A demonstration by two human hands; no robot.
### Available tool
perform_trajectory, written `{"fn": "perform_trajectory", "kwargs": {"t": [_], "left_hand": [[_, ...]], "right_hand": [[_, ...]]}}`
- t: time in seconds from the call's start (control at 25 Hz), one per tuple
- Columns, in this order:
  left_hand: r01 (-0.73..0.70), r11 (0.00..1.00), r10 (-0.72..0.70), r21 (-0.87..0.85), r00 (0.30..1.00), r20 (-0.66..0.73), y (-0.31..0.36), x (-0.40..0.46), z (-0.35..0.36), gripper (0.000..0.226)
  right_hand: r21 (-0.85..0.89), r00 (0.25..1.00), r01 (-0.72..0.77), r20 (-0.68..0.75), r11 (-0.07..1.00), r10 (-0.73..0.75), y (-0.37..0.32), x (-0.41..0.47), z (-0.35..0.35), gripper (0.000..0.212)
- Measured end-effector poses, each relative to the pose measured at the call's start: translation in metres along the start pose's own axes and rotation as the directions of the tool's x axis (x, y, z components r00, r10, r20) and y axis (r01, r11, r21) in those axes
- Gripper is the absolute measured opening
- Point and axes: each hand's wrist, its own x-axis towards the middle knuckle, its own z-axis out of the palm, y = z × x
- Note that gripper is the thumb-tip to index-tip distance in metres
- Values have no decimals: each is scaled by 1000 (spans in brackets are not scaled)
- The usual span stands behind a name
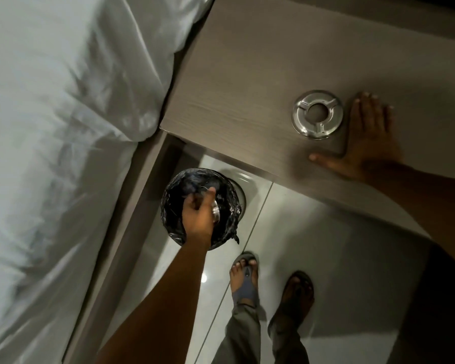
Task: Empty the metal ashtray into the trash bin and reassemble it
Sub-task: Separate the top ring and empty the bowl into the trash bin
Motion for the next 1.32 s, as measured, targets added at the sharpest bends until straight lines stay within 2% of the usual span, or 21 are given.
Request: {"fn": "perform_trajectory", "kwargs": {"t": [0.08,0.2,0.32,0.44,0.52,0.64,0.72,0.96,1.04,1.12,1.32], "left_hand": [[-38,994,42,102,999,-35,-6,3,20,66],[4,984,-4,181,1000,0,-15,9,38,64],[-38,988,51,149,995,-88,-16,15,40,68],[-13,988,17,153,1000,-25,-17,15,41,64],[-17,994,21,109,999,-40,-17,15,42,62],[-47,988,47,147,999,5,-18,14,42,56],[-75,989,81,129,996,-38,-19,13,41,54],[-83,987,85,139,996,-9,-20,11,40,62],[-73,987,70,143,997,26,-21,10,41,59],[-86,988,90,125,996,-21,-22,10,39,54],[-82,983,83,162,997,5,-24,11,39,70]], "right_hand": [[1,1000,-6,-22,1000,6,0,2,0,145],[18,1000,-10,-24,1000,10,-1,3,1,147],[9,999,-14,-29,1000,14,0,3,2,147],[12,999,-18,-42,1000,19,1,4,2,146],[11,999,-22,-44,1000,23,1,4,3,147],[10,999,-24,-47,1000,24,1,4,2,147],[12,999,-18,-50,1000,19,1,4,2,147],[18,998,-10,-54,1000,11,1,3,1,146],[6,999,-9,-47,1000,10,1,3,1,146],[10,999,-11,-36,1000,12,0,3,-1,146],[20,1000,-14,-19,1000,15,-1,2,-3,147]]}}
